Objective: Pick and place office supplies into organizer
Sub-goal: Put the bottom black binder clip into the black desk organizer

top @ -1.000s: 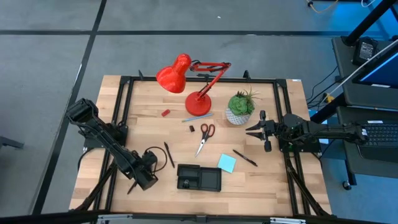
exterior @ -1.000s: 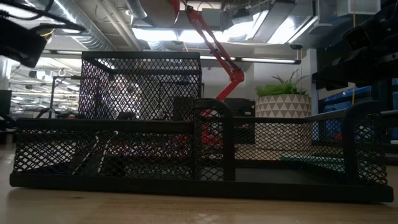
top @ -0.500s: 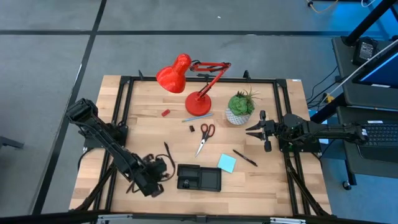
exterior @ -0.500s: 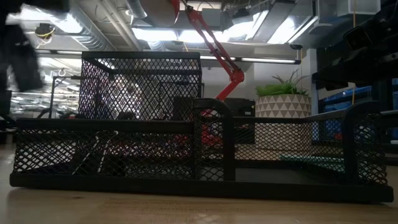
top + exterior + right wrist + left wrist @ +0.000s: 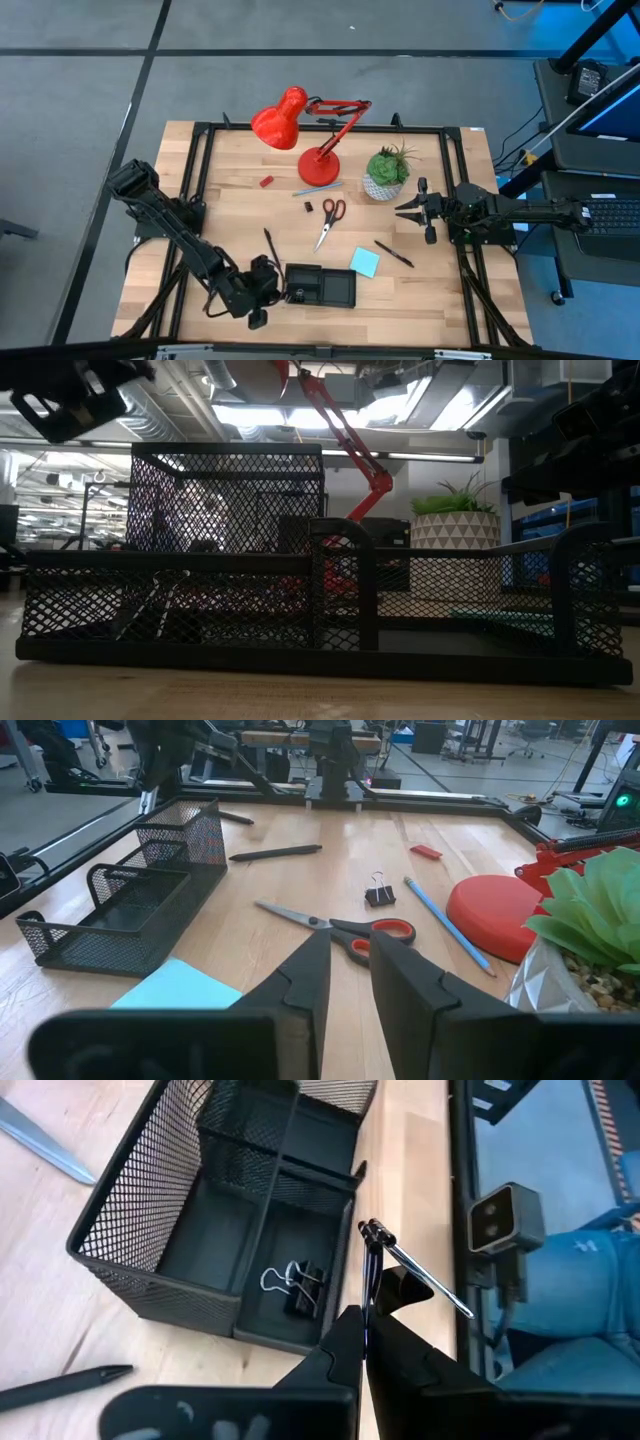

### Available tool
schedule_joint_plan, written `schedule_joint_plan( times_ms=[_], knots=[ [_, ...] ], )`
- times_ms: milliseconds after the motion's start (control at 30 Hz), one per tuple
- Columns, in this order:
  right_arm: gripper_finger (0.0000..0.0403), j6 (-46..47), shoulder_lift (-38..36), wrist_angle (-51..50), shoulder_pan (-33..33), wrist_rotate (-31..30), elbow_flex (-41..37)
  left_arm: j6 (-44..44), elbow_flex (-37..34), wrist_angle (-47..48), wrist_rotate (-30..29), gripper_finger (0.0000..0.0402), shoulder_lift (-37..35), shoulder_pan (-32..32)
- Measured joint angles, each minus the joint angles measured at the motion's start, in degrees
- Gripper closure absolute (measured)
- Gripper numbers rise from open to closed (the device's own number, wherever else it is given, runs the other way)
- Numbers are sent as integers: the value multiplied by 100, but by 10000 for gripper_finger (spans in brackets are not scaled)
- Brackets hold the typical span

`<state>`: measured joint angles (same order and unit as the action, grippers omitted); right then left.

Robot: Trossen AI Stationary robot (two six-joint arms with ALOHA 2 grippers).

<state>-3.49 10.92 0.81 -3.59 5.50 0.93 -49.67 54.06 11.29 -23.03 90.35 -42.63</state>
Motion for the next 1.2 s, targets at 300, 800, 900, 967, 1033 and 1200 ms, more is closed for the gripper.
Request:
schedule_joint_plan(
  times_ms=[300, 800, 900, 967, 1033, 1200],
  knots=[
    [324, 1, 0, 1, 0, -2, 0, -72, 0, -121, 166, 398, 502, 162],
    [324, 1, 0, 1, -1, 0, 0, -223, 0, -341, 647, 398, 902, 380],
    [324, 1, 0, 1, 1, -1, 0, -221, -2, -347, 669, 398, 903, 405],
    [324, 1, 1, 0, 1, -1, 0, -221, -2, -341, 669, 398, 903, 416],
    [324, 1, 2, 1, 1, -2, 0, -219, -2, -341, 680, 398, 903, 441],
    [324, 1, 1, 1, -1, -2, 0, -363, -2, -285, 734, 398, 903, 542]
  ],
)
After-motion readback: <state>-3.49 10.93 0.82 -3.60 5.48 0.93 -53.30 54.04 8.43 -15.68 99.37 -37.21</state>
